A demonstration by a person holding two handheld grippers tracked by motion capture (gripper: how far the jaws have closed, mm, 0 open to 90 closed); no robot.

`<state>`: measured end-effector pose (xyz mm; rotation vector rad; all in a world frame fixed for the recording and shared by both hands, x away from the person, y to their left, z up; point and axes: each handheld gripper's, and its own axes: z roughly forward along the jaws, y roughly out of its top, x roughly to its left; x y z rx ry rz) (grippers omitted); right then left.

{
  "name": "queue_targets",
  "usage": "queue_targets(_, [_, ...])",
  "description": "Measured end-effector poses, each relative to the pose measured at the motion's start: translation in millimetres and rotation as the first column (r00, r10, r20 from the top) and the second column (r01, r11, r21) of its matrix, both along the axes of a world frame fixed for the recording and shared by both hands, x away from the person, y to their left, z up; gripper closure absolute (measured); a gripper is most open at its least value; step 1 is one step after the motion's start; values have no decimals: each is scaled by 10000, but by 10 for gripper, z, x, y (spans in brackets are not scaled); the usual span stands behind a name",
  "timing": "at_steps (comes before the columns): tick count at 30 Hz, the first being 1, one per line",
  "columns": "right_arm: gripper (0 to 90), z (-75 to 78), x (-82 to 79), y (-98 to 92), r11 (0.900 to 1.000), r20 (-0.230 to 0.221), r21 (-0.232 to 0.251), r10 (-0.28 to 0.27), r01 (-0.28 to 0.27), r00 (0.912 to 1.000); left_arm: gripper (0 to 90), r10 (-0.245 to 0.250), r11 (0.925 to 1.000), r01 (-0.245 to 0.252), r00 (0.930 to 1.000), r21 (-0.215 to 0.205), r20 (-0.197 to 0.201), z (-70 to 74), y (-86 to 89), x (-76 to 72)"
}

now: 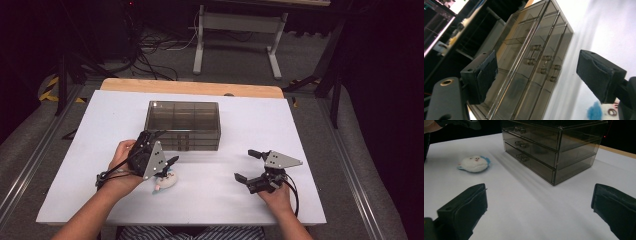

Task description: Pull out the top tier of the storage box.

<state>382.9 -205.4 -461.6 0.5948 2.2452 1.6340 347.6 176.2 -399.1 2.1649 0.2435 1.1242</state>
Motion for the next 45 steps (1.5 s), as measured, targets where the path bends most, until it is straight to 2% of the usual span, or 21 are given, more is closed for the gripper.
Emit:
queue_targets(8, [11, 0, -2, 3, 10000, -2, -28, 15, -15, 10000, 187, 435, 9978, -472, 9960, 466, 784, -32, -50, -25])
queue_targets(12, [11, -3, -4, 13, 10000, 28, -60, 61, -61, 10000, 188, 569, 9933, -693, 9899, 928, 1298, -54, -89, -41])
queue_targets(16, [11, -2, -5, 14, 10000, 36, -60, 78, -78, 10000, 188, 747, 9882, -940, 9851, 1208, 1551, -93, -132, -53])
queue_targets(20, [11, -1, -6, 13, 10000, 37, -51, 86, -85, 10000, 186, 937, 9818, -1239, 9753, 1442, 2002, -130, -173, -69])
queue_targets(24, [11, 0, -7, 12, 9999, 39, -29, 101, -101, 9999, 196, 1088, 9702, -1598, 9590, 1823, 2616, -174, -220, -89])
queue_targets(26, [11, 0, -7, 12, 9999, 40, -40, 95, -94, 9999, 207, 1118, 9673, -1663, 9573, 1913, 2665, -186, -230, -92])
queue_targets(27, [11, 0, -7, 13, 9999, 43, -44, 99, -99, 9999, 218, 1208, 9585, -1886, 9479, 2138, 2947, -223, -255, -101])
queue_targets(28, [11, 0, -8, 13, 9999, 42, -34, 109, -108, 9999, 230, 1246, 9531, -2009, 9421, 2265, 3113, -236, -266, -104])
queue_targets(29, [11, 0, -8, 13, 9999, 42, -34, 109, -108, 9999, 236, 1246, 9531, -2009, 9421, 2265, 3113, -236, -266, -104])
queue_targets(31, [11, 0, -7, 13, 9999, 40, -28, 107, -107, 9999, 241, 1440, 9381, -2388, 9277, 2510, 3444, -263, -293, -107])
queue_targets(32, [11, 0, -8, 12, 9999, 39, -36, 101, -101, 9999, 246, 1440, 9381, -2388, 9277, 2510, 3444, -263, -293, -107])
queue_targets(33, [11, 0, -7, 13, 9999, 40, -27, 110, -110, 9999, 249, 1542, 9328, -2553, 9207, 2544, 3584, -276, -306, -105])
queue_targets(35, [11, 0, -7, 13, 9999, 39, -28, 108, -108, 9999, 259, 1669, 9265, -2746, 9126, 2572, 3732, -291, -317, -106])
queue_targets(36, [11, 0, -7, 13, 9999, 38, -27, 106, -106, 9999, 266, 1693, 9235, -2811, 9092, 2610, 3804, -299, -321, -104])
queue_targets(37, [11, 0, -7, 13, 9999, 38, -27, 106, -106, 9999, 268, 1693, 9235, -2811, 9092, 2610, 3804, -299, -321, -104])
queue_targets(38, [11, 0, -8, 13, 9999, 37, -27, 109, -109, 9999, 276, 1847, 9152, -3048, 8987, 2636, 3978, -321, -335, -103])
queue_targets(41, [12, -1, -7, 13, 9999, 36, -46, 104, -103, 9999, 303, 2025, 8996, -3405, 8801, 2736, 4294, -357, -353, -103])
queue_targets(42, [13, -1, -6, 13, 9999, 33, -48, 104, -104, 9999, 308, 2025, 8996, -3405, 8801, 2736, 4294, -357, -353, -103])
queue_targets(43, [13, -1, -6, 13, 9999, 33, -48, 104, -104, 9999, 308, 2056, 8970, -3463, 8770, 2746, 4344, -365, -356, -102])
queue_targets(44, [13, -1, -6, 12, 9999, 45, -42, 110, -110, 9999, 311, 2105, 8917, -3580, 8697, 2769, 4464, -369, -364, -102])
queue_targets(45, [13, -1, -6, 12, 9999, 42, -42, 108, -108, 9999, 322, 2164, 8902, -3629, 8687, 2753, 4456, -376, -369, -102])
